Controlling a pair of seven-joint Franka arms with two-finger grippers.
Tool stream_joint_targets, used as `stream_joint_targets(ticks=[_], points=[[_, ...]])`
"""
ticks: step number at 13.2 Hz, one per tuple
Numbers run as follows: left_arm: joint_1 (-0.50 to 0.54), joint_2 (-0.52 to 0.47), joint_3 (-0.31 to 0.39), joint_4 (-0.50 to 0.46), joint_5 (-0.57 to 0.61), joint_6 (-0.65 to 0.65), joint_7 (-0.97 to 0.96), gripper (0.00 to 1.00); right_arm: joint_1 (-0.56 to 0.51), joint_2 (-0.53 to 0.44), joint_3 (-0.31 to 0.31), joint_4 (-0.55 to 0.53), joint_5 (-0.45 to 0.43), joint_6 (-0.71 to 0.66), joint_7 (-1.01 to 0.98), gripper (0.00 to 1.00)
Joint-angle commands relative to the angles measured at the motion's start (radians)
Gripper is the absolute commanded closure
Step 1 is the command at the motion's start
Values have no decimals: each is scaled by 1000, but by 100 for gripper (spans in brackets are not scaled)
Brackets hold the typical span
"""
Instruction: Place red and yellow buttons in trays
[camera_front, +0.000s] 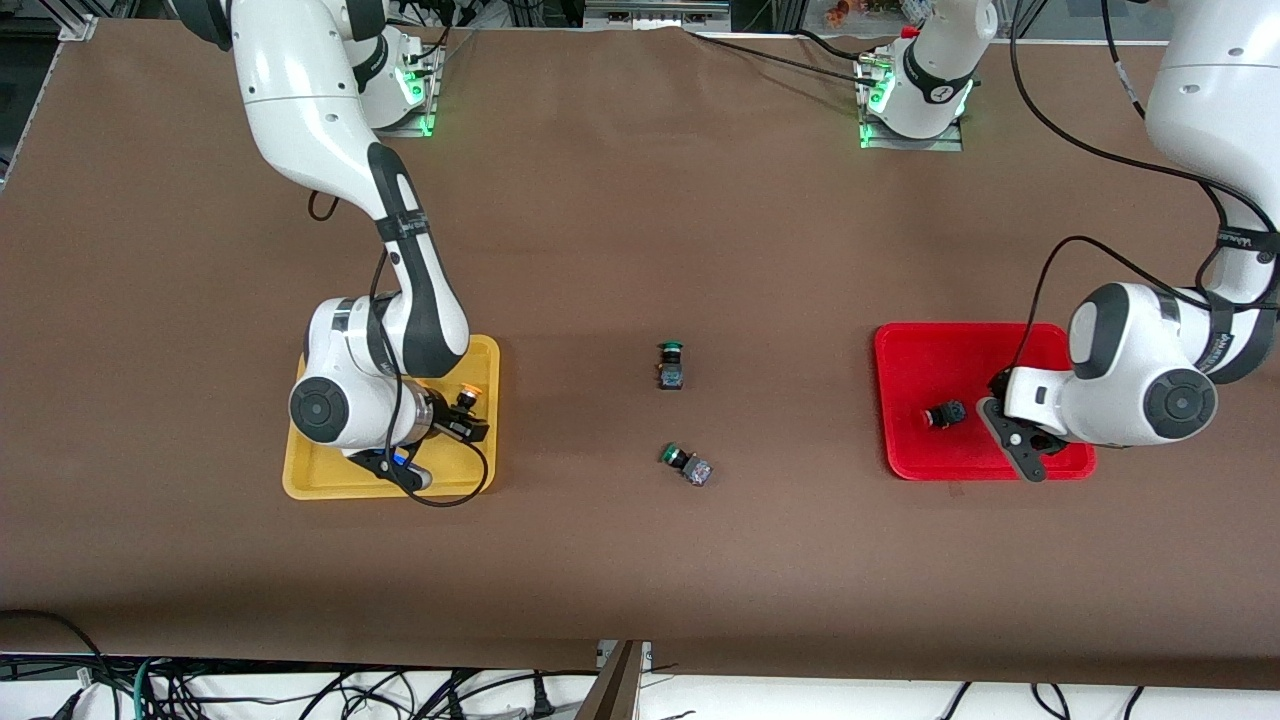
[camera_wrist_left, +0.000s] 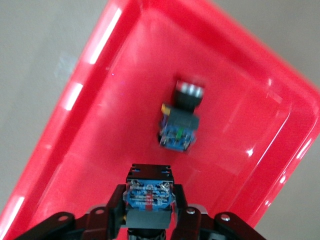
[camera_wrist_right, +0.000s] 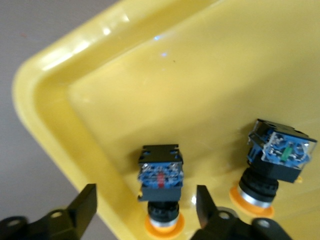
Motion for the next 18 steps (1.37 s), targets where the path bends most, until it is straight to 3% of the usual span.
stream_joint_targets(ticks=[1, 3, 4, 8, 11, 14, 16, 18], points=[[5, -2, -23, 5, 1, -4, 51, 0, 13, -99, -3, -44, -5, -1, -6, 1], [-5, -21, -38, 12, 0, -30, 17, 0, 21, -151, -9, -44, -34, -41, -4, 1], [-8, -41, -71, 16, 0, -64, -45, 0, 32, -186, -8, -47, -92, -58, -3, 1], [-5, -168, -197, 78, -64, -341, -495, 0, 58, -335, -14, -55, -215, -191, -24, 1], [-5, -218, -228, 216, -91, -548, -731, 0, 56, -441, -29, -56, -275, -306, -85, 1], [1, -290, -221, 252, -100, -592, -883, 0, 56, -519, -76, -66, -275, -376, -205, 1], [-46, -368, -140, 227, -105, -548, -889, 0, 56, -593, -107, -131, -277, -390, -269, 1], [-212, -477, 94, 137, -133, -463, -895, 0, 56, -653, -132, -196, -301, -386, -311, 1]])
